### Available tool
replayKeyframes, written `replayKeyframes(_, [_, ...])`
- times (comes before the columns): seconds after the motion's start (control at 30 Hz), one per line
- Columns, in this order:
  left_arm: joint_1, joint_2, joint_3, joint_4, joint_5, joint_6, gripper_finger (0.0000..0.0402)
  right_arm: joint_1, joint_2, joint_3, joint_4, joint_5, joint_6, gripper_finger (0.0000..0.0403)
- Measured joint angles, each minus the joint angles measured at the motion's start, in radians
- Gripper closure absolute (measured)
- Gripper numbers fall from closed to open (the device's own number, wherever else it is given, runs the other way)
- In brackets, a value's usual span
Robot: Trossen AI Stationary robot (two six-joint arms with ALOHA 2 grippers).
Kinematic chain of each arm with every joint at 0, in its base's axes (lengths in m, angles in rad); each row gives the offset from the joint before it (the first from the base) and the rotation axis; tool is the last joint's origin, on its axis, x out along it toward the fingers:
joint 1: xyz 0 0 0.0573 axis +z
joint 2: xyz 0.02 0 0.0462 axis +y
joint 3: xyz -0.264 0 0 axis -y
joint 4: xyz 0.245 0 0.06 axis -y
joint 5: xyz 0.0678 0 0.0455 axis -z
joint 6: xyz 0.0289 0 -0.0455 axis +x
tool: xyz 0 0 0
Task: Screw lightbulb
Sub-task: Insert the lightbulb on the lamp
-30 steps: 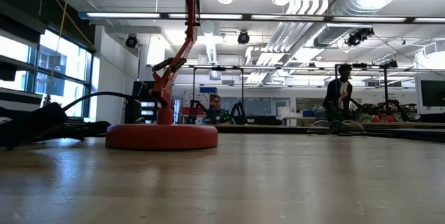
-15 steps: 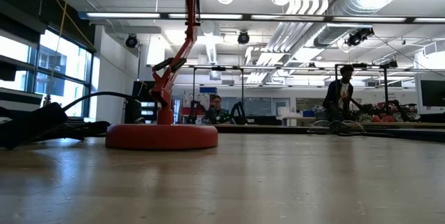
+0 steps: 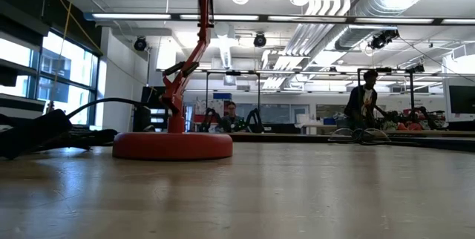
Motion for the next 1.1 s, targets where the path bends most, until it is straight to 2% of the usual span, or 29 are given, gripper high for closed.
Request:
replayKeyframes(0.3, [0.044,-0.021,0.010,-0.061,0.043,-0.077,0.0255,0.000,-0.002,0.000,-0.013,0.004,0.003,0.0143])
replayKeyframes(0.5, [0.097,-0.022,0.094,-0.146,-0.024,-0.059,0.0216,0.009,-0.002,0.002,-0.005,-0.027,-0.015,0.0143])
replayKeyframes(0.57, [0.121,-0.021,0.103,-0.154,-0.001,-0.062,0.0206,0.013,-0.002,0.002,-0.001,-0.020,-0.021,0.0143])
replayKeyframes(0.7, [0.133,-0.020,0.109,-0.151,0.147,-0.061,0.0194,0.014,-0.002,0.002,-0.010,-0.011,-0.033,0.0143])
replayKeyframes(0.77, [0.120,-0.020,0.109,-0.152,0.190,-0.038,0.0193,0.015,-0.002,0.002,-0.010,-0.011,-0.030,0.0143])
replayKeyframes(0.87, [0.106,-0.014,0.109,-0.150,0.189,0.033,0.0192,0.016,-0.001,0.002,-0.007,0.016,-0.043,0.0143])
replayKeyframes(1.1, [0.115,0.030,0.110,-0.102,0.185,0.064,0.0192,0.014,-0.001,0.002,0.008,0.023,-0.052,0.0143])
